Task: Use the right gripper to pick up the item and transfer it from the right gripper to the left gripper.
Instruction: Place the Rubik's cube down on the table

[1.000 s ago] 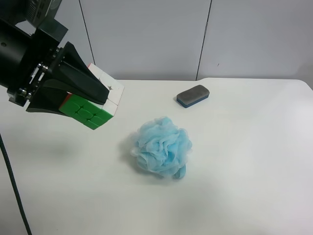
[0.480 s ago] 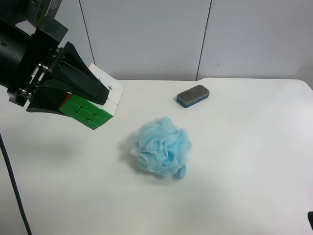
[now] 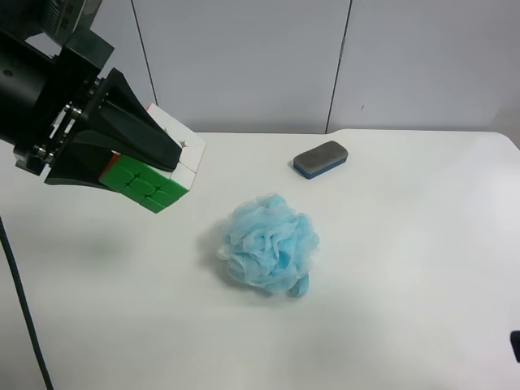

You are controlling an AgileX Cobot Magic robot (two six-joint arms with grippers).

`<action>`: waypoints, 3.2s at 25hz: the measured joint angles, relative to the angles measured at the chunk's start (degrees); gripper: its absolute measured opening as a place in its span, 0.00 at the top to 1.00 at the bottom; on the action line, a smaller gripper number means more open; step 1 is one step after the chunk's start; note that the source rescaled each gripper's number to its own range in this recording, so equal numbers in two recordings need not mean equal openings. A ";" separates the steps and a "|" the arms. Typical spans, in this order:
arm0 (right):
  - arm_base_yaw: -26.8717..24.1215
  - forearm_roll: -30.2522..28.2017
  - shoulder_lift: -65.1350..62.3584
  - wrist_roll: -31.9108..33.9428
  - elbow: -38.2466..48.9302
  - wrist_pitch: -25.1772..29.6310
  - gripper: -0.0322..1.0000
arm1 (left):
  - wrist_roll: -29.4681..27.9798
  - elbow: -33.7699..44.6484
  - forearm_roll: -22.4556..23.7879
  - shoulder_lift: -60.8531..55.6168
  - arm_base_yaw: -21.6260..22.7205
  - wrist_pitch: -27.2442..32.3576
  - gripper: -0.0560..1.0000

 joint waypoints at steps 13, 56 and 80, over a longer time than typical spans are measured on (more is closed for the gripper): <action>-31.80 0.00 -12.51 0.00 0.00 -0.43 0.00 | 0.49 0.00 0.68 0.00 0.00 -2.33 0.94; -37.65 0.00 -15.02 0.00 0.00 -0.43 0.00 | -21.75 -0.05 61.79 27.98 1.56 -25.01 0.94; -37.65 0.00 -15.02 0.00 0.00 -0.38 0.00 | -22.10 -0.05 63.07 34.02 3.52 -30.17 0.07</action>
